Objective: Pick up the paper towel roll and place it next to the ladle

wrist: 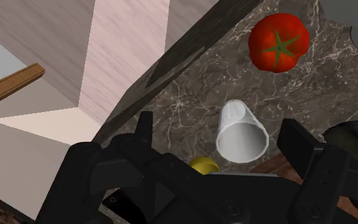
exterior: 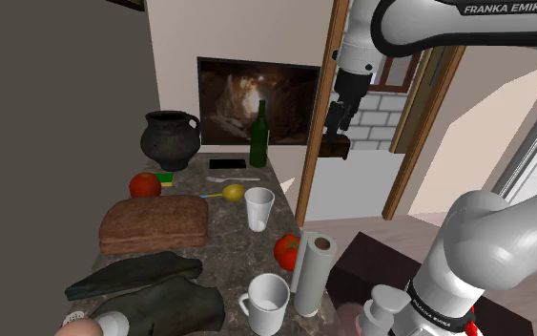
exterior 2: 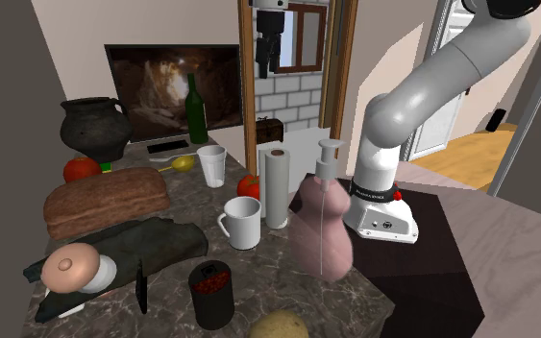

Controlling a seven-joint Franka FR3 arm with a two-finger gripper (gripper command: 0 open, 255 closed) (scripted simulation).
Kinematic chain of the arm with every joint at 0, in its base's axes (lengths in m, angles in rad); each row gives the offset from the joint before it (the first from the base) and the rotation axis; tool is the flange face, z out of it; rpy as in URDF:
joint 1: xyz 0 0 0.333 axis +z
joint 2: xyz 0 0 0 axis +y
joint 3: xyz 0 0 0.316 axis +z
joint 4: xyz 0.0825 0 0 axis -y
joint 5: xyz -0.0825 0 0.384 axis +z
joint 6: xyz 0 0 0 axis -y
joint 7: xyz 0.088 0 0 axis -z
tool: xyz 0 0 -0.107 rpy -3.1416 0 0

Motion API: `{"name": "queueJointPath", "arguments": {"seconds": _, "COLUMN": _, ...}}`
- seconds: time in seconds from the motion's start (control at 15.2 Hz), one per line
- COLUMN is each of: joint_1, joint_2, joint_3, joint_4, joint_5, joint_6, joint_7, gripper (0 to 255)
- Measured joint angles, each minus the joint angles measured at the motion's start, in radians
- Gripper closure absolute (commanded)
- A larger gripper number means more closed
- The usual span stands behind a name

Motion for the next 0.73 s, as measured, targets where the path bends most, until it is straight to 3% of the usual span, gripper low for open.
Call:
{"name": "queueJointPath", "arguments": {"seconds": 0.4, "joint_1": 0.034, "joint_2": -0.081, "joint_3": 0.06, "joint_4": -0.107, "joint_5": 0.044, "joint_6": 0.024, "joint_7": 0.062, "gripper": 0}}
{"name": "queueJointPath", "arguments": {"seconds": 0.73, "joint_1": 0.096, "joint_2": -0.178, "joint_3": 0.158, "joint_4": -0.225, "joint_5": 0.124, "joint_6": 0.046, "joint_7": 0.159, "gripper": 0}}
